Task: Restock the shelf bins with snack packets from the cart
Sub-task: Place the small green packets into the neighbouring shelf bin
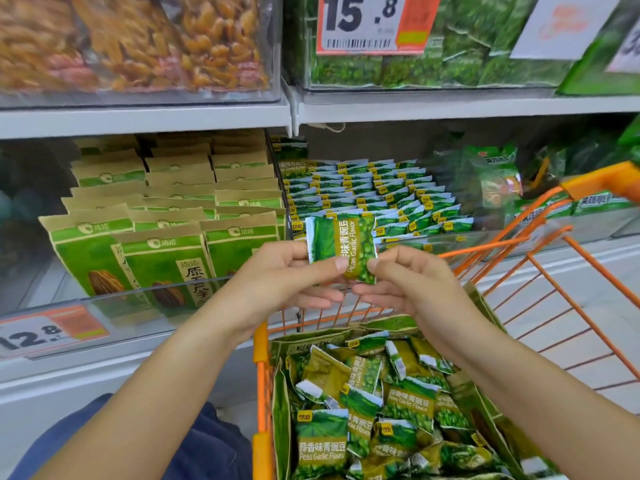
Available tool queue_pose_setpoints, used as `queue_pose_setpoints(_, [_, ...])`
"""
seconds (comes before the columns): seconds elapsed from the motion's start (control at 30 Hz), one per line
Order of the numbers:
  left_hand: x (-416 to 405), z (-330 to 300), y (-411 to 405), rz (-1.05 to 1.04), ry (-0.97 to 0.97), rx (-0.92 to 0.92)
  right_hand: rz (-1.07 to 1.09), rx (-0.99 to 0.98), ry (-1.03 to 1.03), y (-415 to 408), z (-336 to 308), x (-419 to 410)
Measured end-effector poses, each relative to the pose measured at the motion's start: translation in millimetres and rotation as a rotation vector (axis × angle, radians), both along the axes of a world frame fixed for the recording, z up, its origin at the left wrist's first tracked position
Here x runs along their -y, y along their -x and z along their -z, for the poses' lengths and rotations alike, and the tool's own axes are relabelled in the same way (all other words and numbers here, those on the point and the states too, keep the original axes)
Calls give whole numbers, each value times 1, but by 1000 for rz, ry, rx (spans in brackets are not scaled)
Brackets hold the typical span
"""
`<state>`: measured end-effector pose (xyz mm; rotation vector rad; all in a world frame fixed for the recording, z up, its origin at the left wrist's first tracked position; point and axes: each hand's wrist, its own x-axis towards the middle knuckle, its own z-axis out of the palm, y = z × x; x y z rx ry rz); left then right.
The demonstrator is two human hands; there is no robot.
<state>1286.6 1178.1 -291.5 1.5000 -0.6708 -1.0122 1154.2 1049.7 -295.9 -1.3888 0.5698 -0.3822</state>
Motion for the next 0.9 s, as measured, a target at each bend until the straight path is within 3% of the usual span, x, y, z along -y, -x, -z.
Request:
queue_pose_setpoints(0.17, [2,2,-11,-16,-42,-16,-93,-81,125,0,1,6])
queue_pose_setpoints(0.33, [-1,1,-17,-9,-14,264,-108,-130,476,-3,-4,22])
queue_pose_setpoints(0.43, [3,11,-19,-73,10,465,-232,-127,650,-14,-20,25])
queue_pose_setpoints(0.5, [4,20,-19,-174,84,716,-309,-165,852,-25,-29,25])
queue_pose_setpoints(0.57, [5,23,-19,-300,167,1217,-270,-160,1000,-40,-30,34])
queue_pose_setpoints(0.6, [5,23,-20,-345,209,1400,-228,-165,988,-48,-29,42])
queue_pose_setpoints(0.67, [5,25,-25,-417,205,1539,-126,-165,913,-65,-25,54])
queue_pose_setpoints(0.8, [4,29,-42,-429,-29,1587,-35,-239,651,-106,-9,78])
queue_pose_setpoints(0.9, [5,30,-50,-387,-50,1585,46,-234,469,-142,-2,93])
